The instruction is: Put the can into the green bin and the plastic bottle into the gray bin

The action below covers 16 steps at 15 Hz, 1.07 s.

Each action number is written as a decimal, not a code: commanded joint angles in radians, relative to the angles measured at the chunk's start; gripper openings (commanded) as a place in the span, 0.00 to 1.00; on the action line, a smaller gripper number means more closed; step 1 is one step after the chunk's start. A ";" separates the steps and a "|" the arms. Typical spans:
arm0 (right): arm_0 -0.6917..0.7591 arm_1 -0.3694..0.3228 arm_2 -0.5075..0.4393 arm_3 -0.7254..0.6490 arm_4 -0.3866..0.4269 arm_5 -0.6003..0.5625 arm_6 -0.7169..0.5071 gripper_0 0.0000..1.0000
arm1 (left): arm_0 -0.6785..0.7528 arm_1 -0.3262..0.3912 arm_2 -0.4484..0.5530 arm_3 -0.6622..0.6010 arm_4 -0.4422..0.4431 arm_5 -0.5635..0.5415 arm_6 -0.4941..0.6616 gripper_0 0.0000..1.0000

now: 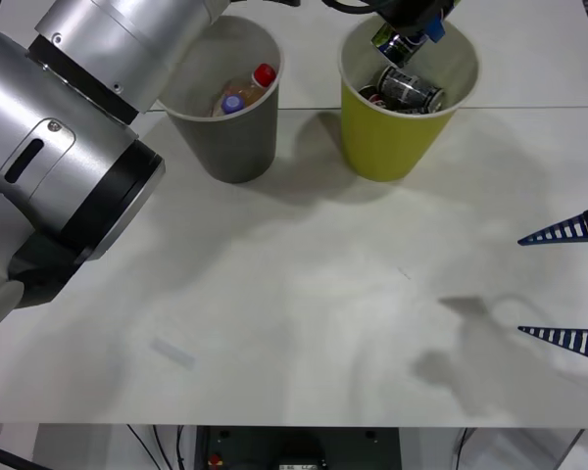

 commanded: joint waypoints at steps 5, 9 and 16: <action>0.000 0.000 0.000 0.000 0.000 0.000 0.000 1.00 | 0.000 0.000 0.000 0.044 -0.004 0.058 0.003 0.18; 0.000 0.000 0.000 0.000 0.000 0.000 0.000 1.00 | 0.000 0.003 0.000 0.044 -0.001 0.058 0.002 1.00; 0.000 0.000 0.000 0.000 0.000 0.000 0.000 1.00 | 0.038 0.141 0.000 0.023 0.166 0.035 -0.112 1.00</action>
